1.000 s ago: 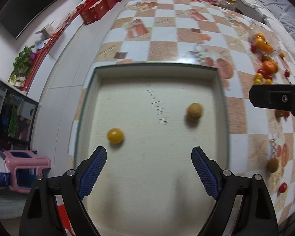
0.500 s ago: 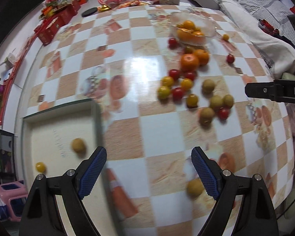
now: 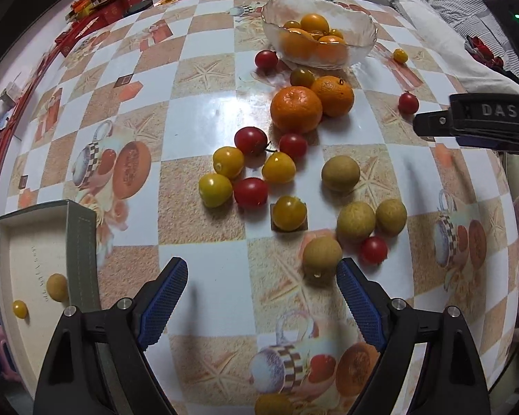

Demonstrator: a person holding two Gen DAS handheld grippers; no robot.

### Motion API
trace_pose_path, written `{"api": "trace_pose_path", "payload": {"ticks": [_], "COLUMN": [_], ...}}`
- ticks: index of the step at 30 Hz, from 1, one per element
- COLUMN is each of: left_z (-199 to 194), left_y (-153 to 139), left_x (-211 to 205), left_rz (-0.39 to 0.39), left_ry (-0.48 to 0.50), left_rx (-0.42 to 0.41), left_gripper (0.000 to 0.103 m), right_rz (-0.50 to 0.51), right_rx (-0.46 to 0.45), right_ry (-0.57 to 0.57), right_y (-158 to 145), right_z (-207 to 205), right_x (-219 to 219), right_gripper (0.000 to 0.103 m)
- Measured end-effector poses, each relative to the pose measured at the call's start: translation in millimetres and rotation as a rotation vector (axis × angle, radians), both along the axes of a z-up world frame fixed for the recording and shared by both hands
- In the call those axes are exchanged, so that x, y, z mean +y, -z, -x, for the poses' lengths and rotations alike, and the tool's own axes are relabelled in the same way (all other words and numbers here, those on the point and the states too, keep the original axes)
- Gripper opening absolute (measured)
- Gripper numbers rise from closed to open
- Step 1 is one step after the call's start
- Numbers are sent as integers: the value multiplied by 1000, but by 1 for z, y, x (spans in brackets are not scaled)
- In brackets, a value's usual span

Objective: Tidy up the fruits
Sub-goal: 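Move both open tools back over the fruit pile, then grasp a tan round fruit with the left tool while the right tool grasps a red cherry tomato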

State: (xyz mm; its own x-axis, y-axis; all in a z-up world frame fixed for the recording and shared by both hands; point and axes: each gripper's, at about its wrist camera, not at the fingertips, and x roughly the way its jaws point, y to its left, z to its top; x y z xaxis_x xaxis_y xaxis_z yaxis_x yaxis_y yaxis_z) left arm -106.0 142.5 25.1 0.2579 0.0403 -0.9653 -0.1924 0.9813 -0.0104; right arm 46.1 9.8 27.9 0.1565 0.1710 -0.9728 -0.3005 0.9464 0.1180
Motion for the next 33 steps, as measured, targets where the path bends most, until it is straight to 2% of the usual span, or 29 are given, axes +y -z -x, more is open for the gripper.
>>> {"api": "trace_pose_path", "payload": {"ticks": [2, 4, 6, 8, 10, 13, 14, 15, 19, 23, 33], "left_z": [-3, -5, -7, -8, -9, -10, -12, -13, -18, -22, 0], "left_y": [3, 6, 10, 14, 13, 13, 13, 12, 10, 7, -3], "left_x": [-2, -4, -6, -8, -9, -10, -11, -12, -19, -23, -8], "left_rz": [-13, -15, -4, -6, -12, -12, -10, -10, -9, -2, 73], "left_ry": [2, 0, -1, -7, -15, -25, -26, -26, -21, -6, -2], "left_rx": [1, 1, 11, 18, 5, 4, 3, 2, -2, -15, -21], "left_gripper": [89, 87, 77, 77, 77, 77, 74, 71, 55, 26, 26], "right_rz": [-6, -5, -6, -2, 7, 17, 12, 3, -32, -49, -109], "right_rx": [-2, -8, -23, -44, -62, -88, -90, -86, -59, -44, 14], "right_ry": [-7, -15, -29, -54, -77, -102, -104, -104, -95, -97, -76], "right_y": [6, 10, 12, 12, 13, 12, 11, 11, 10, 6, -4], "right_z": [-6, -12, -17, -20, -22, -24, -25, -26, -23, -6, 47], "right_x": [3, 7, 11, 18, 23, 28, 29, 28, 21, 11, -3], "right_gripper": [66, 64, 64, 64, 59, 41, 30, 24, 24, 24, 23]}}
